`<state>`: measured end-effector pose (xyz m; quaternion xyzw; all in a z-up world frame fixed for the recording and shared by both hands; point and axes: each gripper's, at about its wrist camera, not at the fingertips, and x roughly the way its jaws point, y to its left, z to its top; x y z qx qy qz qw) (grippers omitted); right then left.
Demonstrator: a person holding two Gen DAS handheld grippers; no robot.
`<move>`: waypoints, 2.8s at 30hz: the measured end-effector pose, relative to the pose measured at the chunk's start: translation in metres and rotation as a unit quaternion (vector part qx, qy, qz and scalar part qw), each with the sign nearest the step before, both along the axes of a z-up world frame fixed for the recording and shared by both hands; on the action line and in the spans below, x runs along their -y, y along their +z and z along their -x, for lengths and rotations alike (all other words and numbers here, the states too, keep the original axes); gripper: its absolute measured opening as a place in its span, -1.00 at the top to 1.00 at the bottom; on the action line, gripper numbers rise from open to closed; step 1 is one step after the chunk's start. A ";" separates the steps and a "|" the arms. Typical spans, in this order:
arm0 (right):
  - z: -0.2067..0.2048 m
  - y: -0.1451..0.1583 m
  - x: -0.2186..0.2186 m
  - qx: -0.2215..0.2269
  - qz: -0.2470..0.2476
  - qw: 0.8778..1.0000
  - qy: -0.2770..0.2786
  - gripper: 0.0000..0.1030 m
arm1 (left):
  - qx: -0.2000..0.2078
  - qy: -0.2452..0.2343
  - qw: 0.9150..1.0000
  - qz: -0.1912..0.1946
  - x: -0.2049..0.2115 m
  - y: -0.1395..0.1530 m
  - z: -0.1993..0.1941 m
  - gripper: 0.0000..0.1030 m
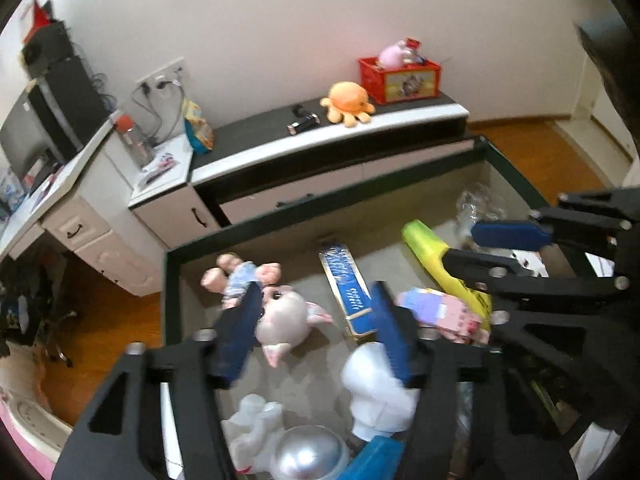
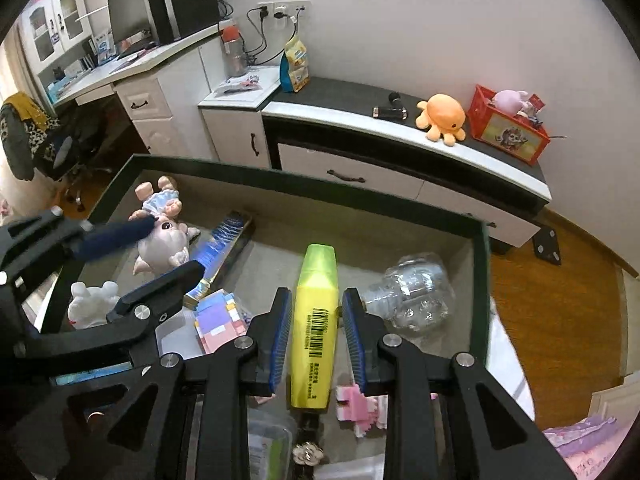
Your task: Organize rigid objects
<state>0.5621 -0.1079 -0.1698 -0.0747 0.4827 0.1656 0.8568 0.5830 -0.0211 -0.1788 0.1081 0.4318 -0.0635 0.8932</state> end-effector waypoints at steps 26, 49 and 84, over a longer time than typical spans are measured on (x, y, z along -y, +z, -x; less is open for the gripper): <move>0.036 0.035 0.029 0.047 -0.006 0.997 -0.062 -1.00 | 0.031 0.036 0.998 0.049 -0.032 0.035 0.050 -1.00; 0.206 0.108 0.028 0.149 -0.046 0.987 -0.037 -1.00 | 0.173 0.067 0.981 0.049 -0.039 0.109 0.233 -1.00; 0.461 0.160 0.055 0.366 -0.083 0.921 -0.105 -1.00 | 0.378 0.079 0.921 0.048 -0.017 0.164 0.495 -1.00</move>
